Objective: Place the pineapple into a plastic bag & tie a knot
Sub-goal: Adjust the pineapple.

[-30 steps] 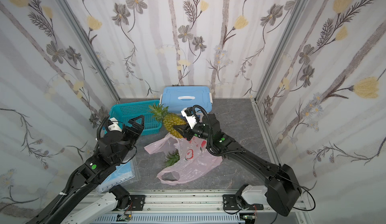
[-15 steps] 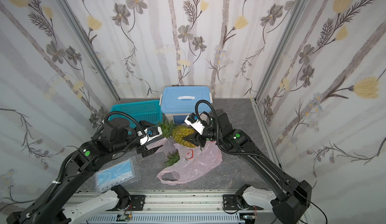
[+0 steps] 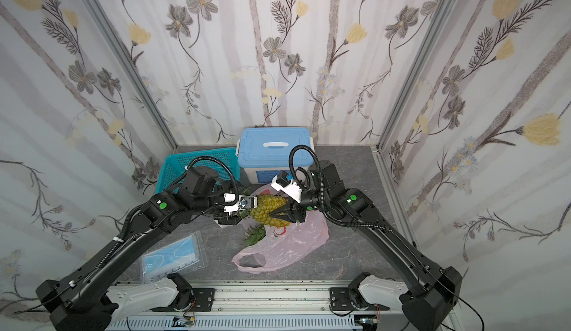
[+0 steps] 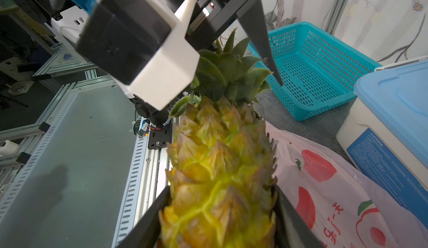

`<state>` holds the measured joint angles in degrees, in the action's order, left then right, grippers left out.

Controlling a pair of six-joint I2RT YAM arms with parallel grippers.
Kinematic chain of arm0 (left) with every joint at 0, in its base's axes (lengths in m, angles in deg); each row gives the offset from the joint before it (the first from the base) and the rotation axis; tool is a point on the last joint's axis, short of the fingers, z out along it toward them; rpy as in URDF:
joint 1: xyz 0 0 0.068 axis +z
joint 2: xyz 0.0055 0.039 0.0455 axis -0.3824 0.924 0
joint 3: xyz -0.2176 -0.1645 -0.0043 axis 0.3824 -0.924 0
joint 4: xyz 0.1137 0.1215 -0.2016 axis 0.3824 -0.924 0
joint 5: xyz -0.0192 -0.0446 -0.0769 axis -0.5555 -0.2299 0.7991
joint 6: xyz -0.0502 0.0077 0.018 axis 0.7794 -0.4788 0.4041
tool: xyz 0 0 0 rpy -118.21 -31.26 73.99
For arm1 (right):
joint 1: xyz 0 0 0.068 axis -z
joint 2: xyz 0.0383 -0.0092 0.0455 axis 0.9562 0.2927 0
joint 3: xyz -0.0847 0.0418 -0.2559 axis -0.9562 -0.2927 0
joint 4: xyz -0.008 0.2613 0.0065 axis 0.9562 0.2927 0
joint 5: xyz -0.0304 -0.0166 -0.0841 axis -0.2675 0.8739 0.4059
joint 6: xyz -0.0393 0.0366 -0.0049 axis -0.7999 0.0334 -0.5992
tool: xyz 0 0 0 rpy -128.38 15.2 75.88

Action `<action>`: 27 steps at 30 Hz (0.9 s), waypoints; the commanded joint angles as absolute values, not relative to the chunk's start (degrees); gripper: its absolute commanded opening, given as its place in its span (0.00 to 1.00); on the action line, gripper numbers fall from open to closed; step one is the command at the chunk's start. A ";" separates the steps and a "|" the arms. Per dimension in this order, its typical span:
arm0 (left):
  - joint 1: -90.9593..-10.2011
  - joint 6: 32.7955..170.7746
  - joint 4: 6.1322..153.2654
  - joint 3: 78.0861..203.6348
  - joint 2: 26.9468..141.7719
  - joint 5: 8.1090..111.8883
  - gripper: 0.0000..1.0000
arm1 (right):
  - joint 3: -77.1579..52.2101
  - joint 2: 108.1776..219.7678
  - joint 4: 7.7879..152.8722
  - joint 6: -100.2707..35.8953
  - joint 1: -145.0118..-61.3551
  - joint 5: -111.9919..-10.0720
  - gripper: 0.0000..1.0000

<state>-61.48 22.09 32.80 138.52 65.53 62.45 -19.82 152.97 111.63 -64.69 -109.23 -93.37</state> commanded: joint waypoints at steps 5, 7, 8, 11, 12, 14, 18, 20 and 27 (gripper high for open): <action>-62.83 20.95 32.30 137.46 63.34 63.70 0.27 | -19.10 154.29 107.78 -65.58 -109.37 -98.55 0.03; -62.83 22.84 31.01 137.39 62.58 65.11 0.06 | -19.02 154.29 107.50 -64.72 -109.37 -98.29 0.09; -62.90 24.10 30.55 137.20 62.22 65.57 0.00 | -18.92 154.14 107.20 -63.96 -109.37 -98.33 0.19; -62.91 28.54 30.48 135.79 60.58 66.26 0.00 | -20.00 151.91 104.14 -60.28 -109.37 -97.23 0.61; -62.91 30.47 30.74 134.98 59.66 66.50 0.00 | -20.82 150.42 102.50 -58.97 -109.38 -96.93 0.69; -62.91 34.74 31.60 133.12 57.95 66.44 0.00 | -22.20 146.77 99.12 -56.36 -109.39 -95.86 0.87; -62.91 42.82 30.09 129.73 55.58 64.46 0.00 | -25.74 137.72 94.76 -50.50 -109.24 -86.02 1.00; -62.91 45.89 29.08 128.12 54.66 62.58 0.00 | -27.90 134.04 95.12 -48.40 -109.11 -79.80 1.00; -62.83 50.61 23.37 126.53 51.49 53.65 0.00 | -41.75 126.46 96.86 -39.46 -113.57 -63.35 0.87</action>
